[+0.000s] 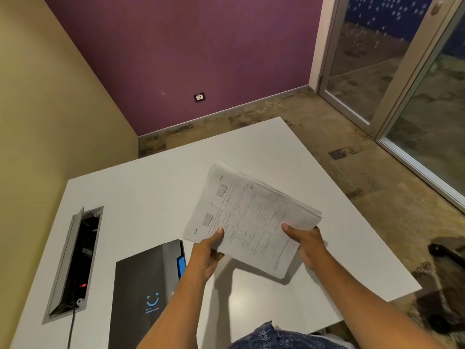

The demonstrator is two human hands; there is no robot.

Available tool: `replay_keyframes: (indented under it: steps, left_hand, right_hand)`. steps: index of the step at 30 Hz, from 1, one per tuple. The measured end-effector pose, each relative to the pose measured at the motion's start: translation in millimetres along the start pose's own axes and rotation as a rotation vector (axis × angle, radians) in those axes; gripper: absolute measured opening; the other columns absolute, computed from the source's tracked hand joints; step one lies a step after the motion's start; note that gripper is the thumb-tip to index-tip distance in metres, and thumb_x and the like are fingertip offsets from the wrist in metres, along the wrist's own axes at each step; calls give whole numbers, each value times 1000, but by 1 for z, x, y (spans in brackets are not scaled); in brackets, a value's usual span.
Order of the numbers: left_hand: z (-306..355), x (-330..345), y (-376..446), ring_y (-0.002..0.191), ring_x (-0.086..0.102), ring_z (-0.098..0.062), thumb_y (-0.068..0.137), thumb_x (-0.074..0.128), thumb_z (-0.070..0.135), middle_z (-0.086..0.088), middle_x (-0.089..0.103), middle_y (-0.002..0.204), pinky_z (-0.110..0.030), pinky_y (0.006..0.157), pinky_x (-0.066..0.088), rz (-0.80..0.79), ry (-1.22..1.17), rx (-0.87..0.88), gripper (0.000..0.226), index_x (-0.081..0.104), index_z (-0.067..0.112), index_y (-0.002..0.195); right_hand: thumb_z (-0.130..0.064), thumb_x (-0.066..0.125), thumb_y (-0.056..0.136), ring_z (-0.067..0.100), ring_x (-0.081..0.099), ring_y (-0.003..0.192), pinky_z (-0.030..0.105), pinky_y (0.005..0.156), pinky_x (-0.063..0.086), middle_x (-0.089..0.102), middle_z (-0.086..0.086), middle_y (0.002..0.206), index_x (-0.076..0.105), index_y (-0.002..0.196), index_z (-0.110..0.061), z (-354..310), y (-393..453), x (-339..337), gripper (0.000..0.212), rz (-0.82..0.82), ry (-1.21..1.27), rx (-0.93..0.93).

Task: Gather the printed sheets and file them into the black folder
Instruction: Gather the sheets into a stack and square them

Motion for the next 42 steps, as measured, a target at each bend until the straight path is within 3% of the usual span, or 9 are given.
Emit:
replay_keyframes:
  steps: [6, 10, 14, 21, 23, 26, 34, 38, 42]
  left_hand:
    - [37, -26, 5, 96, 75, -30, 83, 80, 16, -10, 79, 103, -37, 75, 60, 41, 504, 94, 18, 79, 14, 100]
    - [29, -15, 2, 90, 77, -25, 74, 85, 1, -8, 81, 93, -26, 67, 61, -46, 743, 80, 23, 80, 12, 93]
    - [22, -4, -2, 79, 77, -10, 70, 82, -10, -4, 81, 85, -16, 65, 56, -60, 889, 171, 30, 83, 20, 76]
    - [31, -5, 4, 77, 76, -15, 71, 82, -6, -7, 79, 80, -19, 65, 57, -93, 1019, 246, 17, 82, 9, 79]
    - [24, -9, 5, 79, 74, -20, 73, 81, -5, -8, 79, 80, -24, 68, 56, -93, 1066, 215, 15, 81, 9, 79]
    - [12, -16, 5, 86, 76, -26, 73, 83, -4, -10, 79, 84, -38, 78, 58, -89, 1086, 186, 14, 80, 5, 83]
    - [4, -19, 1, 81, 75, -24, 75, 87, 14, -4, 80, 82, -36, 76, 59, -45, 1077, 197, 13, 82, 13, 86]
    - [0, -23, 1, 92, 74, -17, 80, 84, 17, 0, 78, 97, -26, 75, 60, -31, 1002, 158, 18, 77, 19, 96]
    - [-5, -22, -2, 84, 76, -25, 67, 89, 40, -7, 80, 93, -30, 69, 60, -17, 798, 69, 27, 79, 18, 78]
  right_hand:
    - [-9, 90, 68, 24, 79, 96, 36, 77, 64, 81, 10, 107, 83, 102, -17, -38, 8, -24, 35, -3, -154, -139]
    - [-17, 99, 57, 21, 80, 89, 26, 68, 62, 83, 5, 97, 86, 89, -24, -37, 7, -37, 35, -27, -317, -77]
    - [-13, 96, 65, 23, 79, 94, 23, 72, 62, 83, 8, 98, 85, 95, -20, -30, 3, -43, 32, -82, -393, -55]
    - [-30, 101, 50, 14, 79, 92, 20, 72, 61, 83, 3, 101, 85, 95, -24, -26, -1, -53, 48, -89, -409, -34]
    - [-25, 101, 54, 18, 78, 93, 28, 77, 64, 82, 7, 102, 84, 99, -17, -15, -2, -59, 49, -66, -459, 8]
    - [-9, 96, 67, 27, 77, 101, 40, 91, 61, 81, 9, 105, 77, 111, -5, -6, -3, -64, 48, -55, -507, 34]
    - [-17, 91, 74, 6, 77, 91, 15, 69, 59, 82, -10, 98, 77, 100, -25, -6, -12, -62, 31, -52, -488, 69]
    - [-28, 86, 82, 17, 80, 85, 23, 65, 61, 83, 1, 93, 82, 96, -21, -6, -12, -61, 16, 37, -475, 43]
    - [-21, 80, 89, 23, 80, 81, 32, 69, 63, 82, 8, 95, 79, 107, -18, -9, -7, -57, 18, 140, -395, 0]
Point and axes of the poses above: each hand's wrist, its own y-axis towards the middle knuckle, its own x-axis out of the palm, z = x × y, the point moved 5 cm from there along y, towards the middle knuckle
